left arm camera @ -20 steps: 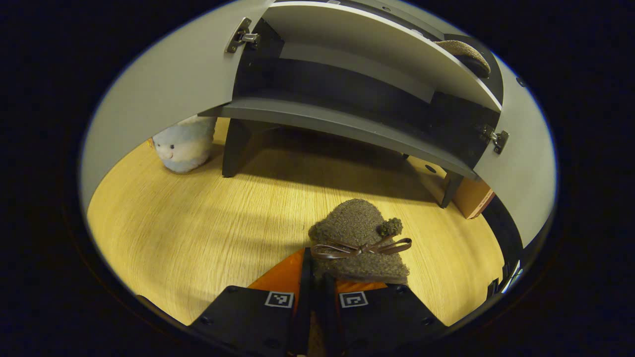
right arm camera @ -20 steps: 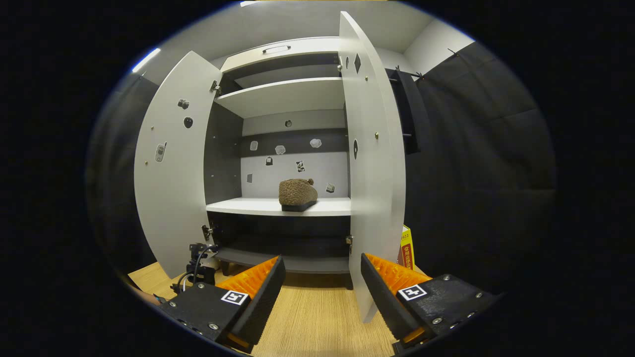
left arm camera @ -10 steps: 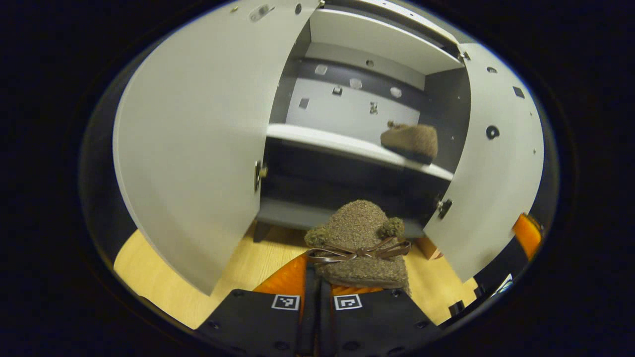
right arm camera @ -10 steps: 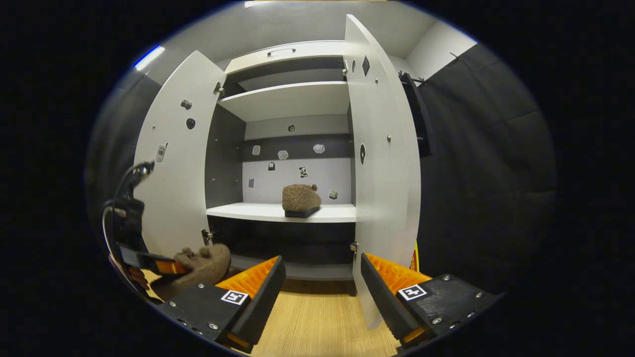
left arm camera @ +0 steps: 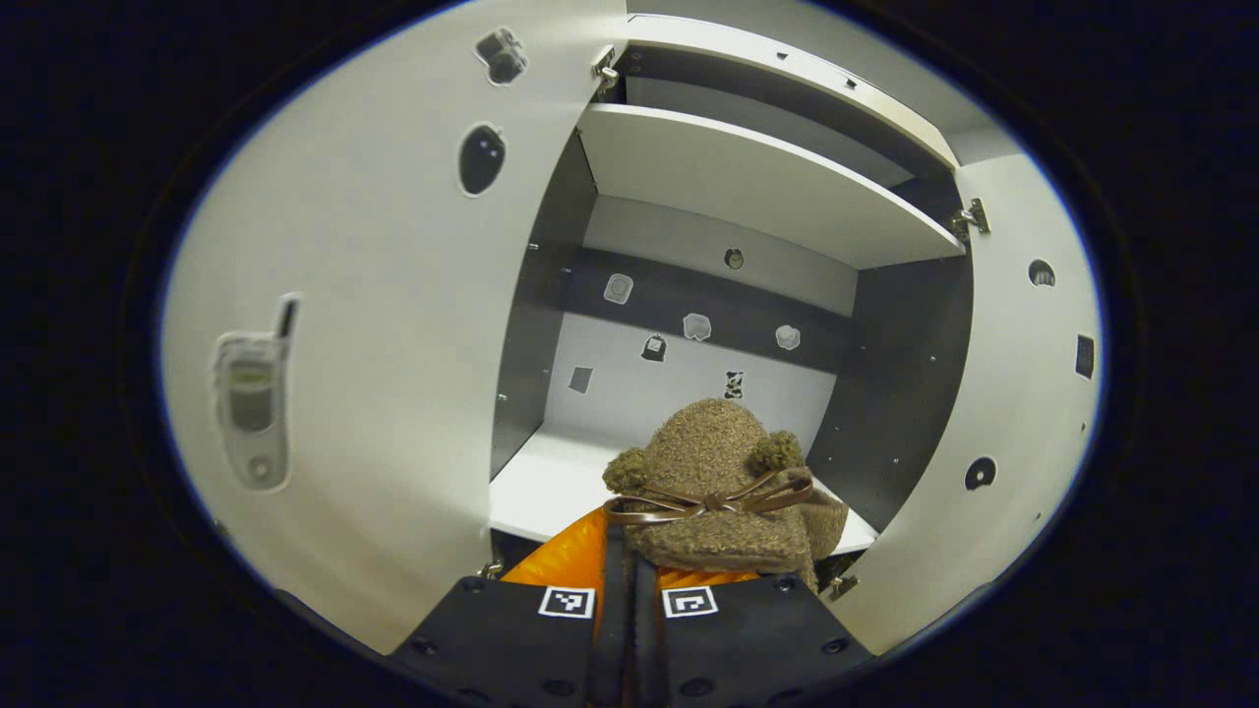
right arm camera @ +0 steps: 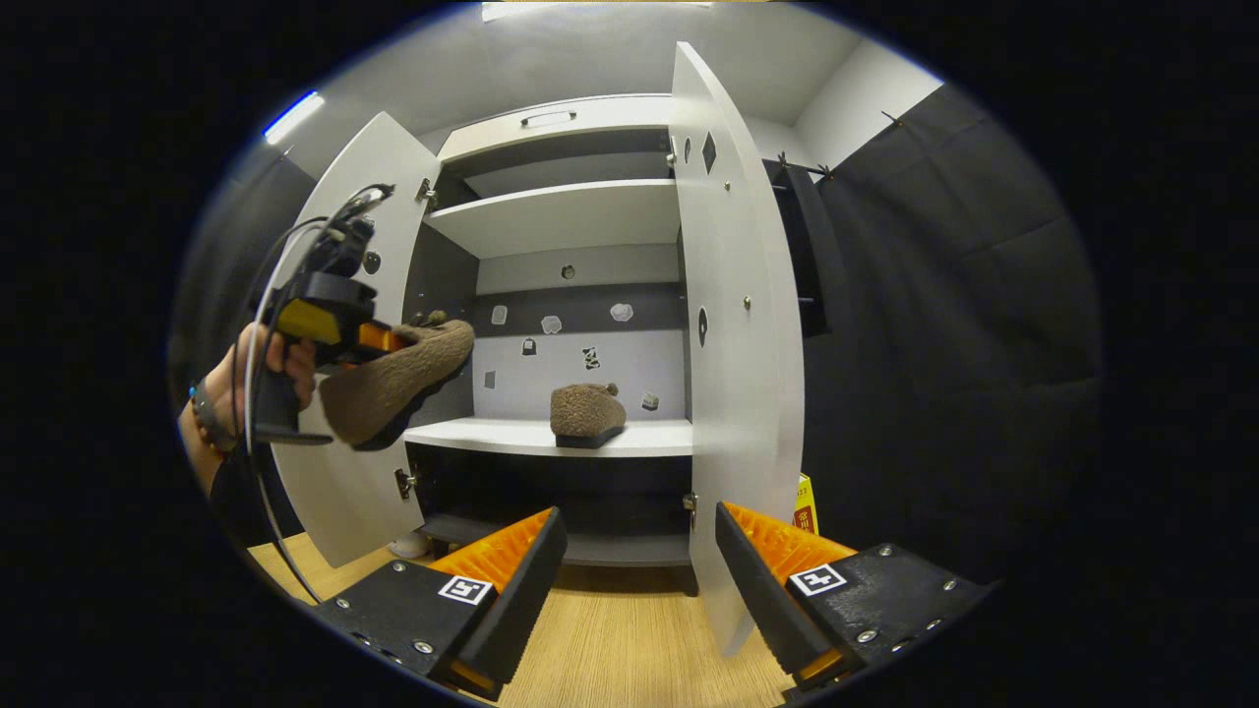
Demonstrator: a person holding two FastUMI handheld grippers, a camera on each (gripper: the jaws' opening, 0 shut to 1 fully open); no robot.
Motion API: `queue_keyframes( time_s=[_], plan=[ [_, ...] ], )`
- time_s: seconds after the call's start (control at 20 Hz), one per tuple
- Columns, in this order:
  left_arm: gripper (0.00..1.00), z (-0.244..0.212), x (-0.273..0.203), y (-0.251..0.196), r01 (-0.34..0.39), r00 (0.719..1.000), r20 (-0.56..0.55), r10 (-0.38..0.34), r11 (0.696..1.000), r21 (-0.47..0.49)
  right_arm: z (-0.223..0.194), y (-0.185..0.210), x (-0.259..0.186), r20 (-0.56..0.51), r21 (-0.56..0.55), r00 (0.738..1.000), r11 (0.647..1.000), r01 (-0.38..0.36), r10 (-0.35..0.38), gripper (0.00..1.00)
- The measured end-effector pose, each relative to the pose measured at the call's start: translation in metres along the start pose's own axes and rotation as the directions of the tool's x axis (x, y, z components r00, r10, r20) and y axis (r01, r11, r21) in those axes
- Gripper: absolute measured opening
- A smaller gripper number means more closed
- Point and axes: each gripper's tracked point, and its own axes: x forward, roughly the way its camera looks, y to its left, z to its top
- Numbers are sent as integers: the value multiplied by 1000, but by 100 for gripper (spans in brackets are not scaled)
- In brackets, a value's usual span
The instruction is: Grab one shoe with the right hand and put it into the shoe cabinet, grab the other shoe with the left hand and put it into the shoe cabinet; then close the right door with the right hand and the left door with the left hand.
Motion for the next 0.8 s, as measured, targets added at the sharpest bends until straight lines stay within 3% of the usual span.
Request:
queue_keyframes(
  time_s=[0.15,0.4,0.65,0.8],
  plan=[
    [11,22,70,-9,-20,999,-44,22,999,40,-1,-4,-7,-3,-18,1000,1000,18,-18,94],
    [12,-16,162,-8,-70,975,-207,88,993,94,-6,1,-16,-9,-9,999,999,38,-38,94],
    [12,-73,209,10,-130,927,-342,153,987,91,-14,4,-18,-22,-2,999,999,49,-49,94],
    [13,-77,215,10,-118,927,-347,143,989,92,-19,-1,-18,-30,-4,998,998,62,-62,94]
  ],
)
